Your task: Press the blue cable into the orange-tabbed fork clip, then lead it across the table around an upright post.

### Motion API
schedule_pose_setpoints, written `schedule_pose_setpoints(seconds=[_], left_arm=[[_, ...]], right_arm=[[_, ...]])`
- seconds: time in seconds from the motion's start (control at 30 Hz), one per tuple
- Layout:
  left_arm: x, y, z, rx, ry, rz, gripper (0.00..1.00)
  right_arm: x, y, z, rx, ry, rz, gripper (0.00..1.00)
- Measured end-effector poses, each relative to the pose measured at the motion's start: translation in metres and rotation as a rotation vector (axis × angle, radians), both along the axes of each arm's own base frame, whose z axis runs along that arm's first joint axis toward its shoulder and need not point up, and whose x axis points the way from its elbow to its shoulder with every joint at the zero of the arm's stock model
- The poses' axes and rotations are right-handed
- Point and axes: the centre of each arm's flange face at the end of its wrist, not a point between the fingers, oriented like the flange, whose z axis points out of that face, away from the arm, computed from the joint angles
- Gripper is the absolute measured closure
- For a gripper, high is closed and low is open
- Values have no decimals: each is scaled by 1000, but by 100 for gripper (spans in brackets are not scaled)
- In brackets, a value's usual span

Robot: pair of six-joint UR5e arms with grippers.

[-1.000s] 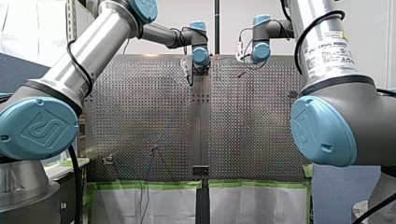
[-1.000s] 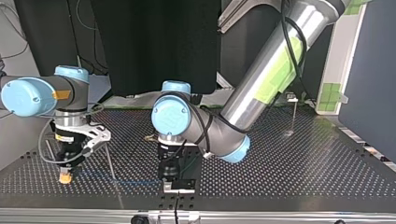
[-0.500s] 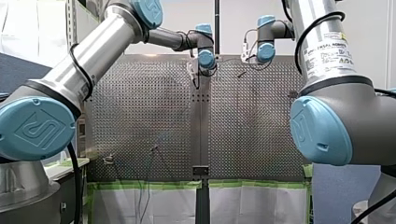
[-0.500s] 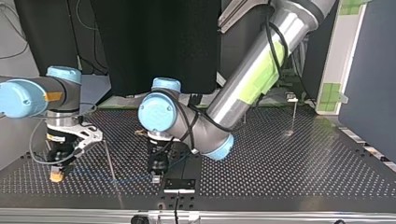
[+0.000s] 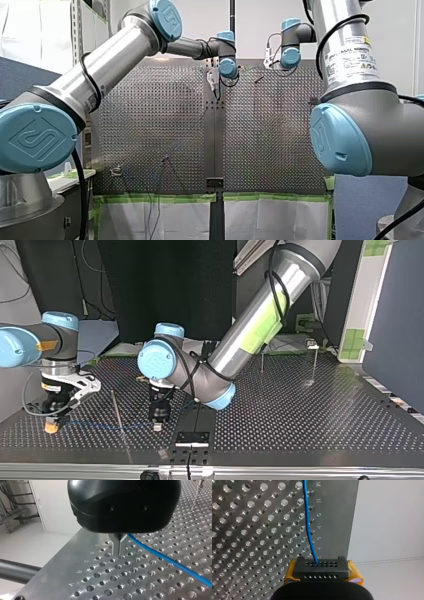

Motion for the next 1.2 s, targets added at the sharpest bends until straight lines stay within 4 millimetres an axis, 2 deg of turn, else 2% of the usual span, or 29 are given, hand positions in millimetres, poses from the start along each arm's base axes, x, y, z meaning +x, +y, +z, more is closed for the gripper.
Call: schedule_pose_setpoints(seconds=[0.2, 0.3, 0.43, 0.53, 1.03, 1.2], left_arm=[[3, -2, -8, 6, 6, -7, 100], [6, -5, -23, 20, 22, -9, 100], [10, -11, -53, 43, 54, -13, 100], [11, -14, -65, 53, 66, -14, 100], [11, -15, -71, 57, 70, -8, 100], [11, -14, -71, 59, 73, 0, 100]], right_arm=[[-5, -2, -8, 13, 2, -2, 100], [-6, -3, -15, 24, 3, -1, 100], [-3, -7, -29, 45, 9, 4, 100], [0, -9, -39, 60, 12, 8, 100], [6, -12, -94, 146, 19, 14, 100], [8, -11, -124, 195, 32, 15, 100]])
